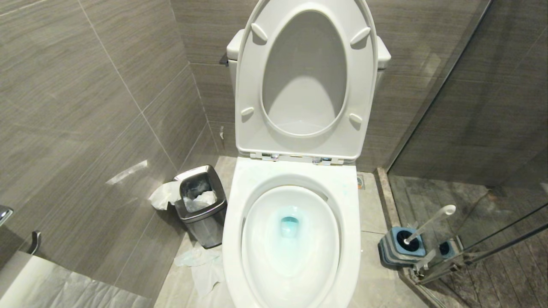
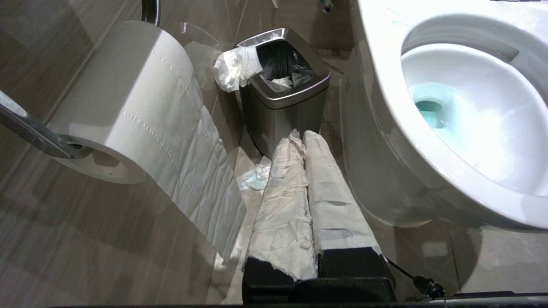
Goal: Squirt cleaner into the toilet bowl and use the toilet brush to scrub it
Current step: Flush the toilet
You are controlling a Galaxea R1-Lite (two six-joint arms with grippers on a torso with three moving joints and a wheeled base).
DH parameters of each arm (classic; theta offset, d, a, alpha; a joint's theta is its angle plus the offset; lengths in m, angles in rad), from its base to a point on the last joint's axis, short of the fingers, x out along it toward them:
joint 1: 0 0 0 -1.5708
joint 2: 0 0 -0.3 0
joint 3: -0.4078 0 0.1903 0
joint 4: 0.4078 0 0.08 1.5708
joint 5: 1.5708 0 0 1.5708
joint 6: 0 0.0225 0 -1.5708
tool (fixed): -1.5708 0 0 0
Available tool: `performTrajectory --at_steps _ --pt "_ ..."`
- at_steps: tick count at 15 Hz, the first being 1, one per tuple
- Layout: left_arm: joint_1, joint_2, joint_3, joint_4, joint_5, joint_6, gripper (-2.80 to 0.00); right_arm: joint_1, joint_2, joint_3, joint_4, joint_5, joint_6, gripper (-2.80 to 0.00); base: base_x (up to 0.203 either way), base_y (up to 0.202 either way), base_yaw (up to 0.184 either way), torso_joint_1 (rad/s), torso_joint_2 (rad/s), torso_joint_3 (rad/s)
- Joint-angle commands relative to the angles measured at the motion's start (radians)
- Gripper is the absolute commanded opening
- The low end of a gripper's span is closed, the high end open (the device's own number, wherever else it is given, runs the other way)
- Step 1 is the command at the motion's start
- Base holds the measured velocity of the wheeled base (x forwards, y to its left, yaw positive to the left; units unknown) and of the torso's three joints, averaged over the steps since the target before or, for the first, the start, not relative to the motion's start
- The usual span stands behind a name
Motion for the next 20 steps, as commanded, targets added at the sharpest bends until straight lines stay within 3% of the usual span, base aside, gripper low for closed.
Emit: performTrajectory --at_steps 1,4,20 --pt "0.0 0.001 0.0 0.0 0.0 0.0 -2.8 0.0 0.002 0.0 0.002 -0.001 0.02 -2.8 0.0 0.0 0.0 0.0 0.0 0.0" --pt "0.0 0.001 0.0 0.0 0.0 0.0 -2.8 0.0 0.002 0.0 0.003 -0.04 0.086 -2.8 0.0 0.0 0.0 0.0 0.0 0.0" --pt "0.0 0.001 0.0 0.0 0.0 0.0 -2.8 0.0 0.002 0.0 0.003 -0.041 0.086 -2.8 0.0 0.0 0.0 0.0 0.0 0.0"
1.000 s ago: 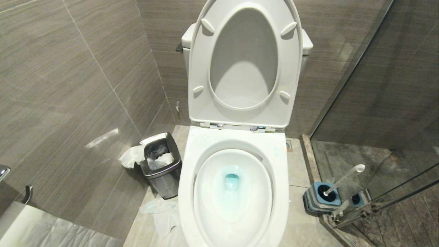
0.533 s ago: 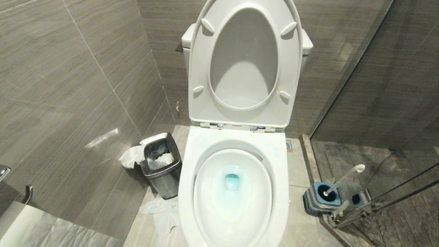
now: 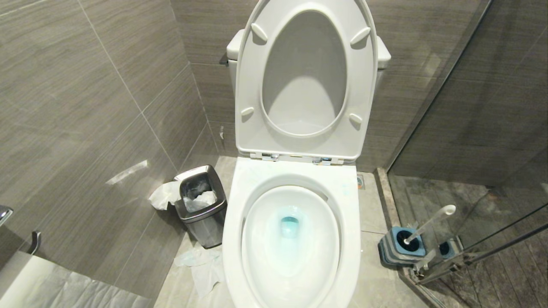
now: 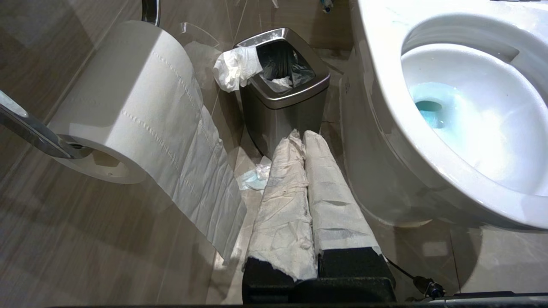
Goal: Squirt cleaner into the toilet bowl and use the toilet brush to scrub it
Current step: Flush the toilet
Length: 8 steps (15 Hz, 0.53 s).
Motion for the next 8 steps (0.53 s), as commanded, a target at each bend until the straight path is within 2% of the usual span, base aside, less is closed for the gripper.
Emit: performTrajectory --at_steps 1,8 --pt "0.0 0.001 0.0 0.001 0.0 0.004 -2.8 0.0 0.002 0.0 -0.001 0.0 0.0 -2.8 0.0 0.0 0.0 0.0 0.0 0.0" --pt "0.0 0.001 0.0 0.0 0.0 0.002 -2.8 0.0 0.002 0.0 -0.001 0.0 0.0 -2.8 0.0 0.0 0.0 0.0 0.0 0.0"
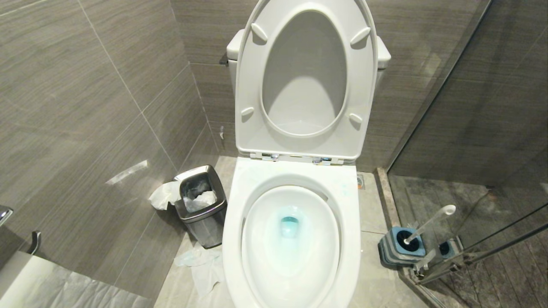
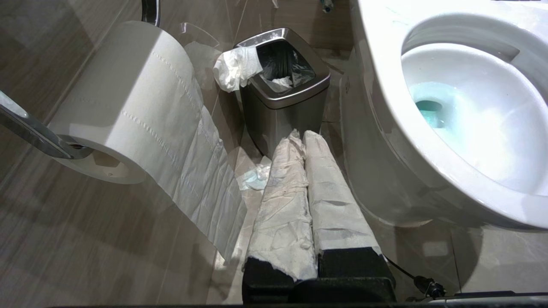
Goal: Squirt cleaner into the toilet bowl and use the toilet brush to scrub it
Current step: Flush the toilet
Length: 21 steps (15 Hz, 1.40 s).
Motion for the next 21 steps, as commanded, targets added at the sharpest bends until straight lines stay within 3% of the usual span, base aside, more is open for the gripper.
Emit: performTrajectory --at_steps 1,21 --pt "0.0 0.001 0.0 0.0 0.0 -0.001 -2.8 0.0 0.002 0.0 -0.001 0.001 0.0 -2.8 0.0 0.0 0.0 0.0 0.0 0.0" --pt "0.0 0.001 0.0 0.0 0.0 -0.002 -2.8 0.0 0.002 0.0 0.001 0.005 -0.002 -2.8 0.0 0.0 0.0 0.0 0.0 0.0"
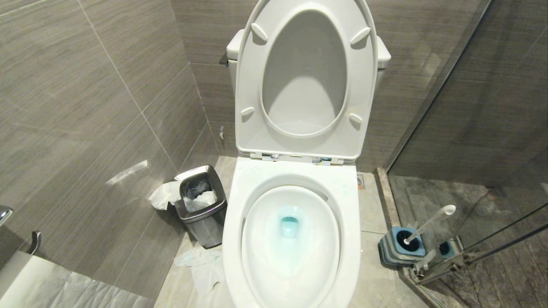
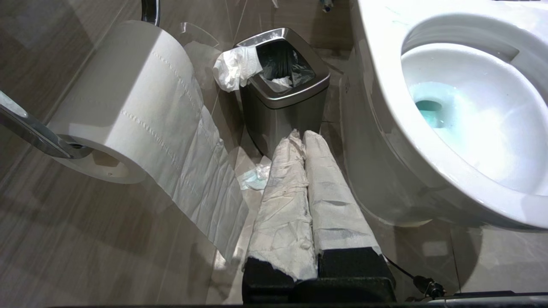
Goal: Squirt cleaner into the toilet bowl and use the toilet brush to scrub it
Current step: Flush the toilet
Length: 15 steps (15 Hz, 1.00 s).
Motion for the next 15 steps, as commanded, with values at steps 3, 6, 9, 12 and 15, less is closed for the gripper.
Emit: performTrajectory --at_steps 3,6,9,12,15 --pt "0.0 0.001 0.001 -0.002 0.0 -0.001 -2.8 0.0 0.002 0.0 -0.001 0.002 -0.002 -2.8 0.0 0.0 0.0 0.0 0.0 0.0" --pt "0.0 0.001 0.001 0.003 -0.006 0.016 -2.8 0.0 0.002 0.0 -0.001 0.002 -0.003 -2.8 0.0 0.0 0.0 0.0 0.0 0.0" --pt "0.0 0.001 0.001 0.002 -0.008 0.019 -2.8 0.0 0.002 0.0 -0.001 0.002 -0.004 -2.8 0.0 0.0 0.0 0.0 0.0 0.0" --pt "0.0 0.001 0.002 0.001 -0.008 0.019 -2.8 0.0 0.002 0.0 0.0 0.002 -0.004 -2.8 0.0 0.0 0.0 0.0 0.0 0.0" --pt "0.0 0.001 0.001 0.001 -0.008 0.019 -2.8 0.0 0.002 0.0 -0.001 0.002 -0.003 -2.8 0.0 0.0 0.0 0.0 0.0 0.0"
